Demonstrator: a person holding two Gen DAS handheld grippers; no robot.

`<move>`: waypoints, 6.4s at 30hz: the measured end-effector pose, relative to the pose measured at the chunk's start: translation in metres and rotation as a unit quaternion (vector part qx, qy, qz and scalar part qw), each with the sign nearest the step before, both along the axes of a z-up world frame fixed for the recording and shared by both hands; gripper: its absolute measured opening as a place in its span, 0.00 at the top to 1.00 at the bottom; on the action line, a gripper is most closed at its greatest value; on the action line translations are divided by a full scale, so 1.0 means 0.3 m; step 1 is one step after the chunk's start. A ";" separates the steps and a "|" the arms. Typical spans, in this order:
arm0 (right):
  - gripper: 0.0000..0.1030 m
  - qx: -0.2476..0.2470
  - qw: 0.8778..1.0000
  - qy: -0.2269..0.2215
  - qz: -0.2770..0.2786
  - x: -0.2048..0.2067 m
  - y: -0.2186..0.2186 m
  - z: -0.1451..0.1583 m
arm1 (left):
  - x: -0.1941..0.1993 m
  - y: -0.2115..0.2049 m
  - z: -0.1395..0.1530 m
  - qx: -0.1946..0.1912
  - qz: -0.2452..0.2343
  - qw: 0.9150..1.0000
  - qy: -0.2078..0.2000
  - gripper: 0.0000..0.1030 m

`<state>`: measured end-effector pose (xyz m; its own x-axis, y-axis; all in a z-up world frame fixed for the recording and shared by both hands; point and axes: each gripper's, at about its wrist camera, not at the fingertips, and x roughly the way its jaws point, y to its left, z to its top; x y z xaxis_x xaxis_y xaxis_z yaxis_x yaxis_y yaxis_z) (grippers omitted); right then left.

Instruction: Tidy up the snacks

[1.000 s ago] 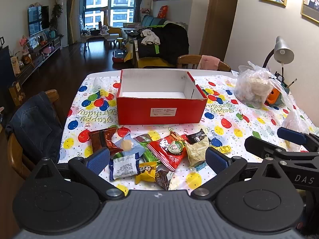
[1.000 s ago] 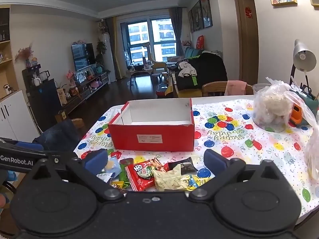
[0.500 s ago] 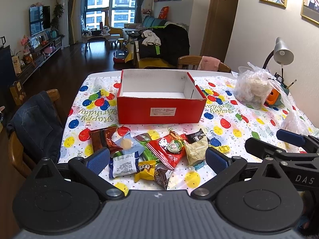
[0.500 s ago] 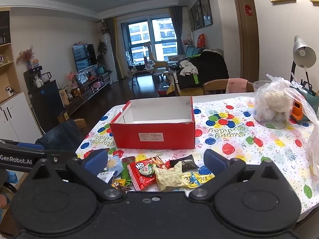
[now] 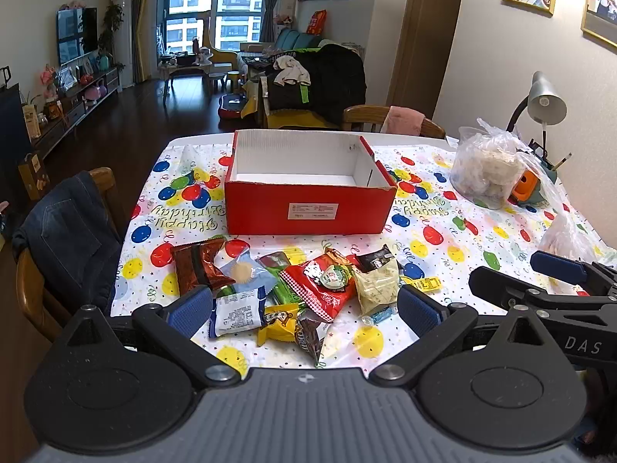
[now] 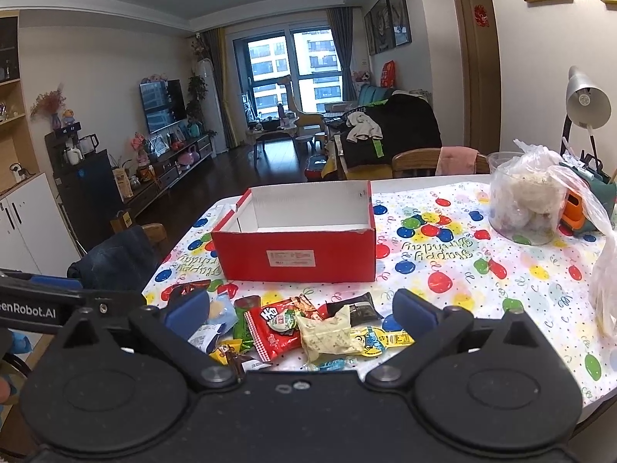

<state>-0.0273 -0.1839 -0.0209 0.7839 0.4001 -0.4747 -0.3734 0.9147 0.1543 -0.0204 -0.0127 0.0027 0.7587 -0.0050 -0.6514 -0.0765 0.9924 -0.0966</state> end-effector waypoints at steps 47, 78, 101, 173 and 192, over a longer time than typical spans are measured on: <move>0.08 -0.085 0.991 0.088 0.050 0.304 0.037 -0.240 | 0.214 0.110 -0.182 -0.038 0.064 0.992 0.105 0.00; 0.31 -0.150 0.966 0.139 0.160 0.546 0.162 -0.463 | 0.408 -0.038 -0.531 -0.060 -0.027 0.972 0.226 0.44; 0.46 -0.140 0.970 0.134 0.147 0.516 0.131 -0.438 | 0.468 0.055 -0.578 -0.151 0.048 0.956 0.245 0.71; 0.47 -0.084 0.987 0.012 0.134 0.879 0.196 -0.032 | 0.844 0.151 -0.089 -0.050 0.042 0.996 0.068 0.83; 0.47 -0.156 0.962 0.128 0.186 1.216 0.415 -0.257 | 1.239 0.221 -0.277 -0.038 0.078 0.981 0.171 0.83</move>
<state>0.3373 -0.0593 -0.0981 0.4548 0.4377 -0.7756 -0.6703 0.7417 0.0255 0.3512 0.0536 -0.0804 0.4911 0.0365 -0.8703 -0.2684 0.9568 -0.1114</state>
